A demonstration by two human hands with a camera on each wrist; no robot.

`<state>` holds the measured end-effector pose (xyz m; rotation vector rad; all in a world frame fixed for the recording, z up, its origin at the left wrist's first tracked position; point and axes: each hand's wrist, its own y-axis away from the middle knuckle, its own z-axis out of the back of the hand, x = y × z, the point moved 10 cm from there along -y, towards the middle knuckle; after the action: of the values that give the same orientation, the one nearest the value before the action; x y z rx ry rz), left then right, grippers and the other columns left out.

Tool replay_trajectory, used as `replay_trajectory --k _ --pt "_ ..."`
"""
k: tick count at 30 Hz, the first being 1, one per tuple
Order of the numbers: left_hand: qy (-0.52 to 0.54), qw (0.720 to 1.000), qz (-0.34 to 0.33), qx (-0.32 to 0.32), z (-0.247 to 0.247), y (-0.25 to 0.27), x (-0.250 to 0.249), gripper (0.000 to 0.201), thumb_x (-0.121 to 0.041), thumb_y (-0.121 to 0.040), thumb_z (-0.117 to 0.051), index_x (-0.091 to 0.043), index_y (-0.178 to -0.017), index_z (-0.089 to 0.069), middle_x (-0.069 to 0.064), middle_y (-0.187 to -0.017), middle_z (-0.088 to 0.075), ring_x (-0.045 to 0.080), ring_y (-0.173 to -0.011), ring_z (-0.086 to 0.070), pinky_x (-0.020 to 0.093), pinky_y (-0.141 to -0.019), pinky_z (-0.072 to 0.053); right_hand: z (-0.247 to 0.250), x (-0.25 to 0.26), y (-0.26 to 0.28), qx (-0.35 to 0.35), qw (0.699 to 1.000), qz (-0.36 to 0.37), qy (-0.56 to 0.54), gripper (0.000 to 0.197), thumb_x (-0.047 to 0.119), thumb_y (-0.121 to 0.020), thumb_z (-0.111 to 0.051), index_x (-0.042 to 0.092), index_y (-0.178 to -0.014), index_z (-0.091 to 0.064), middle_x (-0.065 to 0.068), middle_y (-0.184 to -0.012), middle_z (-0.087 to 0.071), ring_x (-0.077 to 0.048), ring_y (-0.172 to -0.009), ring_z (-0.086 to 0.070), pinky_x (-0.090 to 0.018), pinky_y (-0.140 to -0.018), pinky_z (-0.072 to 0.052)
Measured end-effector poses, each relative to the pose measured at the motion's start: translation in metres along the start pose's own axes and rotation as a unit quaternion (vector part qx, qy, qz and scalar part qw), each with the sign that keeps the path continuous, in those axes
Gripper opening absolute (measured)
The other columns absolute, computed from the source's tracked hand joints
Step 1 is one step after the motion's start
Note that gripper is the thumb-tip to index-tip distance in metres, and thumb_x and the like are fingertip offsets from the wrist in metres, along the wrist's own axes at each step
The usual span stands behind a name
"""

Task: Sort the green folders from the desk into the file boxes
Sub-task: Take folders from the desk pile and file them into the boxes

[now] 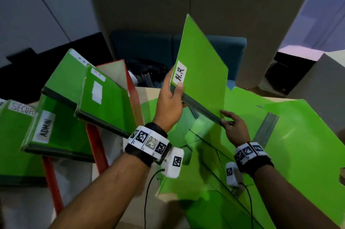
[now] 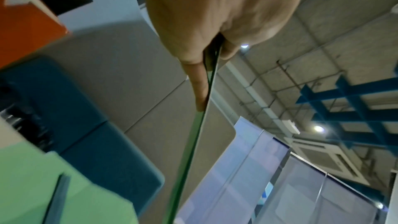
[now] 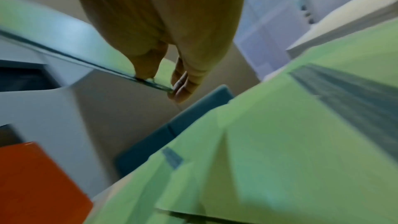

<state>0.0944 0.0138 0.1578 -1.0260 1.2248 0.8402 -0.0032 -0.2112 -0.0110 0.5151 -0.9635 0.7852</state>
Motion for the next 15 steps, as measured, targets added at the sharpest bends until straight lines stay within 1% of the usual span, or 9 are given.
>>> replay_trajectory --k 2,3,5,7,8,9,11,12,15 --pt "-0.016 0.998 -0.05 -0.031 0.024 0.0 -0.032 0.046 -0.011 -0.101 -0.043 -0.033 -0.141 -0.039 -0.005 -0.133 -0.053 0.022 -0.123 -0.051 0.05 -0.097 -0.05 -0.025 0.041 -0.001 0.032 0.997 0.059 -0.028 0.036 0.023 -0.092 -0.062 0.024 -0.127 -0.057 -0.009 -0.122 -0.061 -0.009 -0.087 -0.063 -0.019 -0.066 -0.048" --pt "-0.022 0.996 -0.078 -0.044 0.036 0.001 -0.049 0.046 -0.009 -0.101 -0.043 -0.031 -0.141 -0.039 -0.014 -0.129 -0.055 0.016 -0.121 -0.053 0.046 -0.098 -0.05 -0.039 0.063 0.0 0.052 0.994 0.09 -0.039 0.042 0.024 -0.092 -0.062 0.023 -0.132 -0.054 -0.007 -0.129 -0.057 -0.016 -0.103 -0.06 -0.027 -0.081 -0.05" --pt "-0.043 0.988 -0.137 -0.065 0.058 0.005 -0.083 0.053 -0.002 -0.099 -0.044 -0.023 -0.146 -0.035 -0.037 -0.117 -0.056 -0.009 -0.102 -0.056 0.024 -0.091 -0.051 -0.069 0.107 0.007 0.095 0.982 0.152 -0.056 0.048 0.026 -0.092 -0.061 0.022 -0.138 -0.048 -0.005 -0.138 -0.051 -0.022 -0.12 -0.053 -0.041 -0.101 -0.045" --pt "-0.065 0.973 -0.2 -0.093 0.082 0.013 -0.115 0.061 0.009 -0.095 -0.041 -0.016 -0.148 -0.026 -0.045 -0.115 -0.052 -0.021 -0.09 -0.053 0.011 -0.081 -0.047 -0.099 0.15 0.018 0.138 0.965 0.207 -0.08 0.052 0.034 -0.09 -0.058 0.031 -0.14 -0.043 -0.001 -0.141 -0.048 -0.022 -0.127 -0.048 -0.047 -0.108 -0.038" --pt "-0.076 0.964 -0.231 -0.107 0.094 0.018 -0.13 0.063 0.014 -0.093 -0.04 -0.011 -0.148 -0.023 -0.039 -0.123 -0.051 -0.022 -0.095 -0.051 0.01 -0.083 -0.045 -0.113 0.169 0.023 0.157 0.958 0.219 -0.094 0.052 0.037 -0.09 -0.057 0.038 -0.14 -0.041 0.003 -0.141 -0.048 -0.02 -0.129 -0.047 -0.048 -0.11 -0.035" --pt "-0.088 0.954 -0.258 -0.124 0.106 0.022 -0.145 0.063 0.016 -0.091 -0.039 -0.007 -0.147 -0.024 -0.026 -0.135 -0.048 -0.02 -0.107 -0.048 0.012 -0.09 -0.044 -0.127 0.186 0.027 0.175 0.953 0.223 -0.106 0.052 0.037 -0.091 -0.056 0.042 -0.14 -0.039 0.006 -0.14 -0.047 -0.018 -0.129 -0.047 -0.047 -0.111 -0.034" --pt "-0.107 0.938 -0.292 -0.153 0.132 0.027 -0.164 0.057 0.015 -0.089 -0.039 -0.007 -0.141 -0.036 -0.001 -0.143 -0.044 -0.003 -0.128 -0.043 0.029 -0.106 -0.042 -0.156 0.218 0.03 0.197 0.946 0.222 -0.131 0.053 0.027 -0.094 -0.057 0.034 -0.142 -0.038 0.003 -0.138 -0.048 -0.016 -0.129 -0.046 -0.042 -0.111 -0.036" --pt "-0.114 0.933 -0.3 -0.165 0.144 0.028 -0.169 0.053 0.014 -0.089 -0.04 -0.008 -0.137 -0.041 0.001 -0.14 -0.046 0.003 -0.129 -0.044 0.036 -0.107 -0.043 -0.167 0.236 0.032 0.198 0.942 0.231 -0.143 0.053 0.024 -0.094 -0.057 0.028 -0.143 -0.038 0.001 -0.138 -0.049 -0.016 -0.129 -0.046 -0.042 -0.11 -0.037" --pt "-0.137 0.916 -0.32 -0.202 0.178 0.033 -0.183 0.044 0.008 -0.091 -0.042 -0.005 -0.133 -0.046 -0.003 -0.132 -0.049 0.01 -0.125 -0.05 0.042 -0.103 -0.046 -0.208 0.279 0.044 0.232 0.923 0.257 -0.17 0.054 0.021 -0.094 -0.056 0.017 -0.145 -0.038 -0.004 -0.141 -0.046 -0.018 -0.13 -0.045 -0.043 -0.11 -0.037"
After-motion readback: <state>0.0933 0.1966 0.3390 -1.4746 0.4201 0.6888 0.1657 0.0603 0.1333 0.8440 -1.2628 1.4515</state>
